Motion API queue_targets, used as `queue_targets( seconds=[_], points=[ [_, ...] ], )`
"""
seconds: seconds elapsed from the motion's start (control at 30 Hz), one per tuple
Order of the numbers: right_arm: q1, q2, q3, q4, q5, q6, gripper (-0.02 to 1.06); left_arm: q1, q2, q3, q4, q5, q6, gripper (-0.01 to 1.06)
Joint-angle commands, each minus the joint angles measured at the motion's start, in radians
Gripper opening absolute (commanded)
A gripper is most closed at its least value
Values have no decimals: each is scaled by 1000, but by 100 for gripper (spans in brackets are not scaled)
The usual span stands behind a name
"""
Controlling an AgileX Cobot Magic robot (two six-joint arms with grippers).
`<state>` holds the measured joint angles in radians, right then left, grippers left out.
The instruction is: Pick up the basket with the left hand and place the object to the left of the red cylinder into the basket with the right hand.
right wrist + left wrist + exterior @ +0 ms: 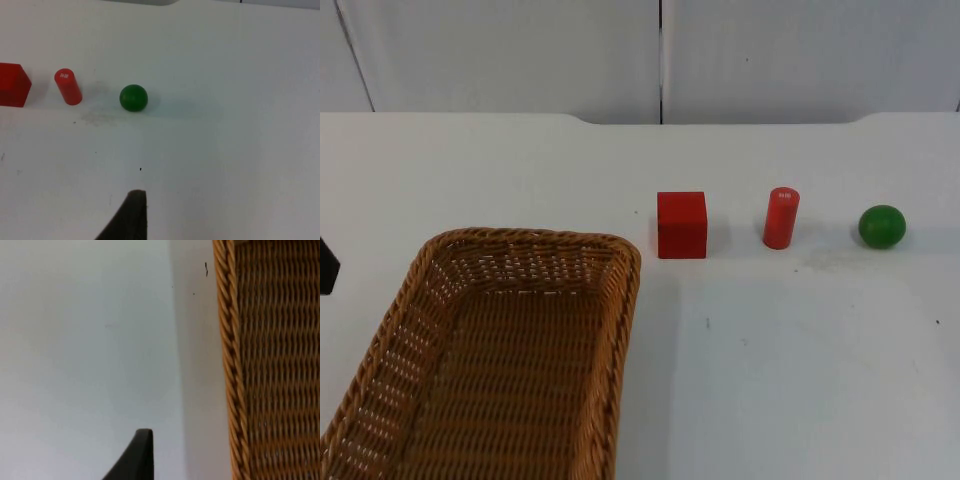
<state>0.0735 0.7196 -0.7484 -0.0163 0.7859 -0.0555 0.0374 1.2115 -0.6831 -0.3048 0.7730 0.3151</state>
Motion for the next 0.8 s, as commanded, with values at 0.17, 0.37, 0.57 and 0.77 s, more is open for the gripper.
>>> queue_targets(
  seconds=[0.17, 0.37, 0.57, 0.77],
  points=[
    [-8, -2, -6, 0, -2, -8, 105, 4, 163, -65, -23, -65, 55, 105],
    [-8, -2, -4, 0, 4, -8, 105, 4, 326, -103, -23, -79, 94, 105],
    [-8, -2, 3, 0, 12, -8, 105, 4, 422, -121, -33, -83, 122, 105],
    [-6, -2, 12, 2, 12, -8, 105, 4, 519, -121, -191, -109, 260, 105]
  ],
)
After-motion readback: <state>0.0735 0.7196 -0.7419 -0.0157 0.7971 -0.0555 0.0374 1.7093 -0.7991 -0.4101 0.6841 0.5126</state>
